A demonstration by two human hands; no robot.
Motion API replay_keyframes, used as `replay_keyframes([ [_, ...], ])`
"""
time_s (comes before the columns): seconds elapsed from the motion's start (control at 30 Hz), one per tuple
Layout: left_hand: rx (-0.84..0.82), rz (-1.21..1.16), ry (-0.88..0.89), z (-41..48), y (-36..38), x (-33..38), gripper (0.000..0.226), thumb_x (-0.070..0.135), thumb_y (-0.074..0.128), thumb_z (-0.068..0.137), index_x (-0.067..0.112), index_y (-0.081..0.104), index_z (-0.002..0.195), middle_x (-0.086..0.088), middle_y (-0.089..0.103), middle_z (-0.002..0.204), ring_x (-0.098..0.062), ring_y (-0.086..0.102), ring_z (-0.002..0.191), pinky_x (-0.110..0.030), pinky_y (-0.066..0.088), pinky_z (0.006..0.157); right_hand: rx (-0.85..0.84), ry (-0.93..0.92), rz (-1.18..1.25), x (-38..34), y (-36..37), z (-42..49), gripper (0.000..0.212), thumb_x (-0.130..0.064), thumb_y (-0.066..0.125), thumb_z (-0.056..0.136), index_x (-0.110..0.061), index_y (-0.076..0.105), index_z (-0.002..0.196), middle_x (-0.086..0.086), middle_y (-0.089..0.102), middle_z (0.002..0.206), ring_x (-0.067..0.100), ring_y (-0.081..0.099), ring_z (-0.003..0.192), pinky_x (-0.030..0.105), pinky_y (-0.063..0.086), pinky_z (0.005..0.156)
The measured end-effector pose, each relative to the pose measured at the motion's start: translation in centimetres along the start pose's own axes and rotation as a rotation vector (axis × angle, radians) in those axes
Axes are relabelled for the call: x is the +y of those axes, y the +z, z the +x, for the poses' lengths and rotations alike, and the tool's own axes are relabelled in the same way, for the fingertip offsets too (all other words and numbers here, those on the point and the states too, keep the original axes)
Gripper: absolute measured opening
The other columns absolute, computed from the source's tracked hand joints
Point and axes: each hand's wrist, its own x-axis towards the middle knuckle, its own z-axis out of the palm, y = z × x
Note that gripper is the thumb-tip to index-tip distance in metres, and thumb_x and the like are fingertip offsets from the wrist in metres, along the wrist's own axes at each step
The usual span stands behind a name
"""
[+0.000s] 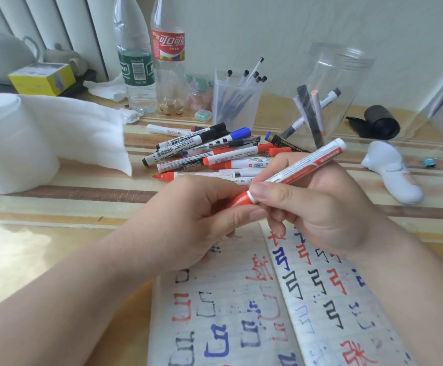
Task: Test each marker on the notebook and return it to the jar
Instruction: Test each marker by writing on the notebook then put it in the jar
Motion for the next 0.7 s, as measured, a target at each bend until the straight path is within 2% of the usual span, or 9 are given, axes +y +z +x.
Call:
replay_keyframes([
  [0.07, 0.042, 0.053, 0.028, 0.0, 0.1, 0.0, 0.024, 0.062, 0.059, 0.088, 0.041, 0.071, 0.085, 0.01, 0.065, 0.064, -0.003, 0.055, 0.045, -0.011, 0.04, 0.044, -0.003, 0.007, -0.008, -0.1, 0.2, 0.1, 0.011, -0.017, 0.078, 0.084, -0.011, 0.072, 0.077, -0.001, 0.062, 0.056, 0.017, 0.05, 0.043, 0.026, 0.042, 0.042],
  [0.13, 0.088, 0.086, 0.045, 0.0, 0.1, -0.1, 0.04, 0.062, 0.059, 0.089, 0.025, 0.072, 0.084, 0.006, 0.064, 0.061, -0.007, 0.055, 0.046, -0.015, 0.039, 0.043, -0.004, -0.008, -0.007, -0.4, 0.3, 0.2, 0.018, -0.02, 0.075, 0.087, -0.017, 0.069, 0.07, -0.008, 0.056, 0.05, 0.008, 0.045, 0.037, 0.019, 0.037, 0.039],
  [0.23, 0.122, 0.101, 0.057, 0.0, 0.2, 0.0, 0.048, 0.06, 0.058, 0.089, 0.015, 0.071, 0.079, 0.0, 0.061, 0.058, -0.014, 0.052, 0.047, -0.022, 0.04, 0.043, 0.005, -0.078, -0.047, -0.7, 0.7, 0.3, 0.029, -0.021, 0.07, 0.09, -0.025, 0.067, 0.061, -0.016, 0.057, 0.048, 0.0, 0.054, 0.039, 0.006, 0.039, 0.043],
  [0.3, 0.124, 0.12, 0.062, 0.0, 0.2, 0.0, 0.049, 0.059, 0.058, 0.089, 0.013, 0.069, 0.077, -0.002, 0.059, 0.056, -0.018, 0.051, 0.05, -0.025, 0.039, 0.044, 0.03, -0.06, -0.091, -0.6, 0.8, 0.4, 0.029, -0.027, 0.075, 0.088, -0.024, 0.067, 0.061, -0.011, 0.054, 0.048, 0.003, 0.05, 0.037, 0.008, 0.037, 0.043],
  [0.37, 0.113, 0.145, 0.056, 0.1, 0.3, 0.1, 0.049, 0.059, 0.057, 0.09, 0.013, 0.066, 0.074, -0.004, 0.056, 0.055, -0.02, 0.05, 0.05, -0.027, 0.037, 0.044, 0.048, 0.034, -0.083, -0.2, 0.4, 0.5, 0.027, -0.033, 0.079, 0.085, -0.019, 0.068, 0.064, 0.006, 0.046, 0.051, 0.012, 0.038, 0.038, 0.02, 0.031, 0.039],
  [0.4, 0.109, 0.145, 0.044, 0.1, 0.3, 0.1, 0.048, 0.058, 0.057, 0.09, 0.014, 0.062, 0.071, -0.005, 0.055, 0.055, -0.02, 0.051, 0.048, -0.028, 0.038, 0.044, 0.048, 0.082, -0.034, -0.2, 0.2, 0.4, 0.023, -0.033, 0.08, 0.083, -0.015, 0.071, 0.071, 0.011, 0.045, 0.055, 0.015, 0.036, 0.041, 0.021, 0.03, 0.04],
  [0.5, 0.11, 0.138, -0.001, 0.2, 0.2, 0.1, 0.047, 0.057, 0.058, 0.09, 0.019, 0.051, 0.064, -0.004, 0.055, 0.057, -0.019, 0.053, 0.045, -0.029, 0.038, 0.042, 0.092, 0.119, 0.199, -0.4, -0.7, 0.4, 0.013, -0.019, 0.075, 0.081, -0.009, 0.071, 0.089, 0.01, 0.051, 0.059, 0.017, 0.041, 0.046, 0.023, 0.034, 0.04],
  [0.6, 0.119, 0.155, -0.011, 0.2, 0.2, 0.3, 0.045, 0.06, 0.055, 0.09, 0.026, 0.048, 0.061, -0.002, 0.058, 0.058, -0.017, 0.053, 0.042, -0.028, 0.039, 0.04, 0.126, 0.067, 0.249, -0.9, -1.3, 0.3, 0.004, -0.013, 0.069, 0.082, -0.011, 0.072, 0.082, 0.01, 0.056, 0.061, 0.019, 0.046, 0.047, 0.026, 0.04, 0.04],
  [0.7, 0.153, 0.185, 0.018, 0.2, 0.1, 0.2, 0.045, 0.056, 0.058, 0.091, 0.026, 0.045, 0.06, -0.001, 0.055, 0.056, -0.015, 0.049, 0.041, -0.027, 0.036, 0.04, 0.128, 0.069, 0.205, -1.1, -1.2, 0.3, 0.011, -0.021, 0.077, 0.075, -0.012, 0.072, 0.075, 0.009, 0.06, 0.062, 0.017, 0.051, 0.045, 0.028, 0.049, 0.041],
])
